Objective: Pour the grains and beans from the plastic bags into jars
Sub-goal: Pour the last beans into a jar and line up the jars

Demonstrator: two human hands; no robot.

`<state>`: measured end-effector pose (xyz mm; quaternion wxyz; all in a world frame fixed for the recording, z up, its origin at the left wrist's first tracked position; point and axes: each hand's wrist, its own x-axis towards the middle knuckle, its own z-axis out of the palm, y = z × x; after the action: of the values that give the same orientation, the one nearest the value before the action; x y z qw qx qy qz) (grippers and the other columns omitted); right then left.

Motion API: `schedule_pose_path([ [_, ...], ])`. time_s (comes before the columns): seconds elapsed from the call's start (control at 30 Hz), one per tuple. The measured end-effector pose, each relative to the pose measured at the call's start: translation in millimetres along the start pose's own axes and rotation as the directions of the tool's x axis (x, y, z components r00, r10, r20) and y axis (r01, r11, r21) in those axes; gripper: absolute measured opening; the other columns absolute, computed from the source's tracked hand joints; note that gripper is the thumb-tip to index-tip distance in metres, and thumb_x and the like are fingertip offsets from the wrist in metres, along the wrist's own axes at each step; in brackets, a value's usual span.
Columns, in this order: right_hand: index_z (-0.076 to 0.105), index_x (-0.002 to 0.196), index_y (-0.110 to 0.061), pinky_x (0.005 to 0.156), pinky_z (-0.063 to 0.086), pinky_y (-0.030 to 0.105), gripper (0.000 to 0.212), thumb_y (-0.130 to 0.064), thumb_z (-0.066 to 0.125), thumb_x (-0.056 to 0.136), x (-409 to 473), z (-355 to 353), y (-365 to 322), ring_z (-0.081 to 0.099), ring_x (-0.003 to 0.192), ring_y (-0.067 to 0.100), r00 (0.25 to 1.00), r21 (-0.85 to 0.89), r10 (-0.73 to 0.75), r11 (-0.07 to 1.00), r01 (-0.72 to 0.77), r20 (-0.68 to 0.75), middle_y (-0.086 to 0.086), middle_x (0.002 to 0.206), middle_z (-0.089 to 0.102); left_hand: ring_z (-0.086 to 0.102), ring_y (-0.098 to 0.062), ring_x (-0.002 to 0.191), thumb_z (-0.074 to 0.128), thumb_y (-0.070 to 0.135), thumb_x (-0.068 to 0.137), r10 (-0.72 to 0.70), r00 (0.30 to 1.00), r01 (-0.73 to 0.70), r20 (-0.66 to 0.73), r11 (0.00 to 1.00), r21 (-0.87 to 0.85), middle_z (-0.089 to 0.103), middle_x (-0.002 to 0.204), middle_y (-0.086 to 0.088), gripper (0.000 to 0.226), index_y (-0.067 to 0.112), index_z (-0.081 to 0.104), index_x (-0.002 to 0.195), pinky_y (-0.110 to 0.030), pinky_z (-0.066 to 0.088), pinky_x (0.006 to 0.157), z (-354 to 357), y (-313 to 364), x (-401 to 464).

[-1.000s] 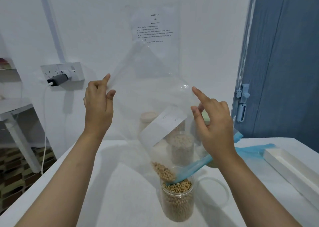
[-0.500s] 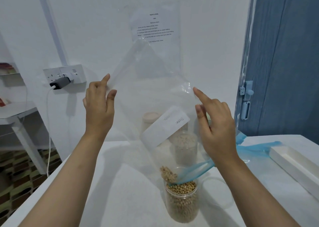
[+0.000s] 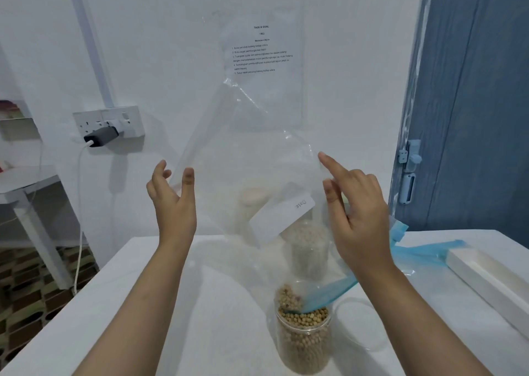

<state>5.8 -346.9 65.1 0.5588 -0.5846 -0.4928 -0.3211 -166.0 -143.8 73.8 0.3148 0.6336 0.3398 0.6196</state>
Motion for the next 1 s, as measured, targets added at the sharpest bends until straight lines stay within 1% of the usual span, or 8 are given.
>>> schedule_pose_path([
  [0.07, 0.047, 0.142, -0.031, 0.077, 0.036, 0.019, 0.038, -0.024, 0.046, 0.104, -0.5, 0.8, 1.5, 0.045, 0.084, 0.017, 1.000, -0.006, 0.019, 1.000, -0.019, -0.002, -0.002, 0.089, 0.059, 0.043, -0.010, 0.119, 0.048, 0.052, 0.098, 0.006, 1.000, -0.006, 0.001, 1.000, -0.020, 0.032, 0.143, 0.004, 0.062, 0.027, 0.028, 0.150, -0.021, 0.035, 0.092, 0.3, -1.1, 0.5],
  [0.2, 0.051, 0.141, -0.027, 0.077, 0.038, 0.024, 0.038, -0.024, 0.046, 0.104, -1.7, 0.7, 3.1, 0.047, 0.086, 0.017, 0.998, -0.014, 0.055, 0.998, -0.055, -0.017, -0.003, 0.090, 0.059, 0.046, -0.005, 0.117, 0.053, 0.048, 0.097, 0.051, 0.999, -0.051, 0.011, 0.998, -0.026, 0.033, 0.141, 0.006, 0.058, 0.027, 0.033, 0.148, 0.002, 0.033, 0.076, -1.0, 0.0, 2.3],
  [0.3, 0.052, 0.142, -0.025, 0.079, 0.037, 0.021, 0.039, -0.022, 0.047, 0.103, -2.1, -0.6, 3.4, 0.048, 0.086, 0.019, 0.998, -0.011, 0.065, 0.998, -0.065, -0.013, -0.002, 0.090, 0.058, 0.048, -0.006, 0.117, 0.056, 0.042, 0.098, 0.098, 0.995, -0.097, 0.005, 0.995, -0.032, 0.035, 0.141, 0.003, 0.055, 0.022, 0.036, 0.146, 0.007, 0.034, 0.075, -1.5, 3.9, 3.2],
  [0.47, 0.045, 0.144, -0.032, 0.083, 0.034, 0.010, 0.041, -0.025, 0.046, 0.104, -1.3, -3.9, 2.4, 0.046, 0.090, 0.014, 0.997, 0.000, 0.080, 0.997, -0.080, -0.011, -0.006, 0.094, 0.057, 0.049, -0.006, 0.118, 0.057, 0.040, 0.098, 0.135, 0.991, -0.136, -0.012, 0.989, -0.050, 0.039, 0.140, 0.002, 0.053, 0.022, 0.039, 0.144, 0.005, 0.036, 0.076, -1.9, 10.8, 5.5],
  [0.63, 0.046, 0.146, -0.032, 0.085, 0.033, 0.009, 0.045, -0.033, 0.051, 0.101, -7.5, -11.9, 4.0, 0.043, 0.092, 0.013, 0.998, -0.003, 0.062, 0.998, -0.062, 0.028, -0.006, 0.096, 0.053, 0.046, 0.012, 0.110, 0.059, 0.042, 0.097, 0.176, 0.984, -0.176, -0.012, 0.982, -0.063, 0.042, 0.135, 0.008, 0.053, 0.024, 0.040, 0.143, 0.001, 0.040, 0.079, -1.6, 19.9, 7.7],
  [0.73, 0.048, 0.146, -0.030, 0.086, 0.033, 0.006, 0.050, -0.041, 0.052, 0.097, -10.5, -17.1, 5.7, 0.041, 0.093, 0.010, 0.996, -0.061, 0.079, 0.995, -0.076, 0.034, -0.008, 0.098, 0.050, 0.046, 0.011, 0.112, 0.059, 0.044, 0.096, 0.192, 0.981, -0.192, -0.004, 0.979, -0.071, 0.043, 0.132, 0.011, 0.053, 0.028, 0.040, 0.143, -0.004, 0.043, 0.083, 0.3, 23.9, 7.2],
  [0.87, 0.048, 0.147, -0.026, 0.085, 0.030, 0.004, 0.052, -0.034, 0.059, 0.096, -10.5, -23.6, 7.7, 0.039, 0.089, 0.009, 0.996, -0.093, 0.082, 0.992, -0.079, 0.025, -0.008, 0.094, 0.049, 0.047, 0.001, 0.118, 0.059, 0.044, 0.096, 0.204, 0.979, -0.204, -0.002, 0.975, -0.089, 0.045, 0.129, 0.013, 0.053, 0.028, 0.040, 0.142, -0.016, 0.045, 0.091, 3.8, 29.8, 6.1],
  [1.0, 0.049, 0.146, -0.025, 0.083, 0.032, 0.007, 0.050, -0.026, 0.060, 0.097, -12.4, -26.4, 8.5, 0.040, 0.083, 0.011, 0.997, -0.069, 0.079, 0.995, -0.078, 0.021, -0.008, 0.087, 0.048, 0.047, 0.007, 0.113, 0.061, 0.043, 0.096, 0.214, 0.977, -0.214, -0.008, 0.973, -0.090, 0.047, 0.130, 0.011, 0.052, 0.027, 0.041, 0.142, -0.014, 0.046, 0.090, 5.7, 34.1, 6.5],
])
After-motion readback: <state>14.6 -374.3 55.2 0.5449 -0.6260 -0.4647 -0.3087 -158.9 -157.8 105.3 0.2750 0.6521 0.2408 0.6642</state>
